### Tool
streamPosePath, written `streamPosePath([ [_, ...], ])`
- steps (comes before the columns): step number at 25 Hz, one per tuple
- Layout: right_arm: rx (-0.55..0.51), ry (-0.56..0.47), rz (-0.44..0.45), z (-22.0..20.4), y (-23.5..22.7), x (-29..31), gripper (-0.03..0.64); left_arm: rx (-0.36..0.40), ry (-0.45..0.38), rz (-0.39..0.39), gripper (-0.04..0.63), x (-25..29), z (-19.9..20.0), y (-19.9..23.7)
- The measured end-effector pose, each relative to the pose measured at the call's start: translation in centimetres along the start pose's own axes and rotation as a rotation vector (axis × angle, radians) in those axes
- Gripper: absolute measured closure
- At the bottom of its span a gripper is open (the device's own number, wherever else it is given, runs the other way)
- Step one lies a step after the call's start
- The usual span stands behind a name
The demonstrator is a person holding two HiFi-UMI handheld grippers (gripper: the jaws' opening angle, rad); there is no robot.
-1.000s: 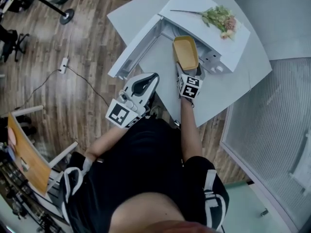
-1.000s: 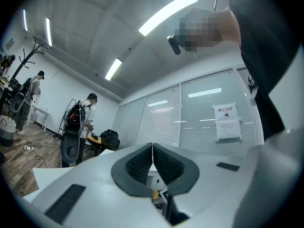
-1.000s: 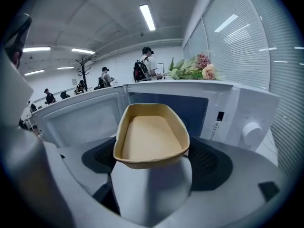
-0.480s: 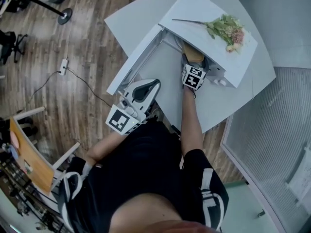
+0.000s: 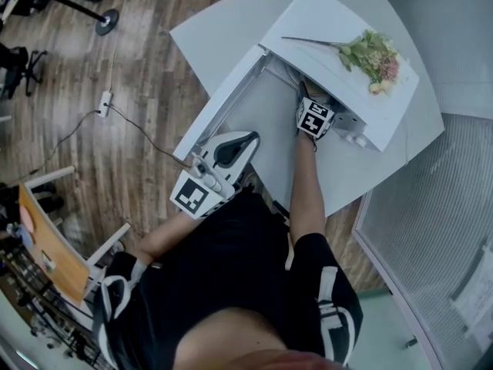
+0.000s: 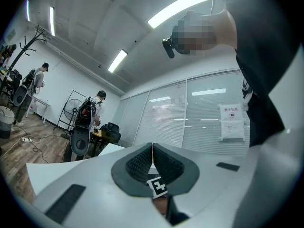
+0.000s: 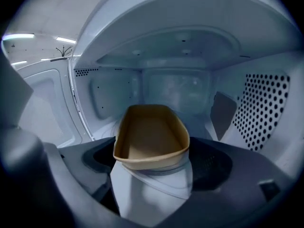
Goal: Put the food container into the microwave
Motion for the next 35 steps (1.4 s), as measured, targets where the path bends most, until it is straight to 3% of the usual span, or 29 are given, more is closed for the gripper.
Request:
streamPosePath([
  [21,0.041,0.056,0.011,-1.8,-0.1,1.0,0.107,0.005,-0.006,-0.011,0.571,-1.4,-0.1,-1.0],
  [26,0.034,0.058,0.02,-3.2,0.6,-0.9,0.107,0.017,-0.015,-0.014,0.571,-2.4,0.3,-2.2],
  [31,0.036,0.039,0.099,-6.3,2.1,-7.2,0.11,0.044,-0.037,-0.017,0.571,-4.5,1.2,-5.1],
  [33,0.033,-0.013,0.127,-6.8,2.6,-11.5,0.144,0.057,-0.05,-0.013,0.571,-5.8,1.5,-6.7],
  [34,0.03,-0.047,0.134,-7.0,2.7,-13.8,0.19,0.064,-0.058,-0.01,0.571,-6.4,1.6,-7.5],
  [35,0.026,-0.081,0.14,-7.3,2.7,-16.1,0.28,0.073,-0.066,-0.004,0.571,-7.1,1.7,-8.4],
])
Point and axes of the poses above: the fingertips, and each gripper's own axes: x forward along the fingers, y to its left, z out of its top, the point moved 7 cm from there along -x, backward along the fingers, and after that the axes turned 14 degrees about y, right-handed, at the moved point
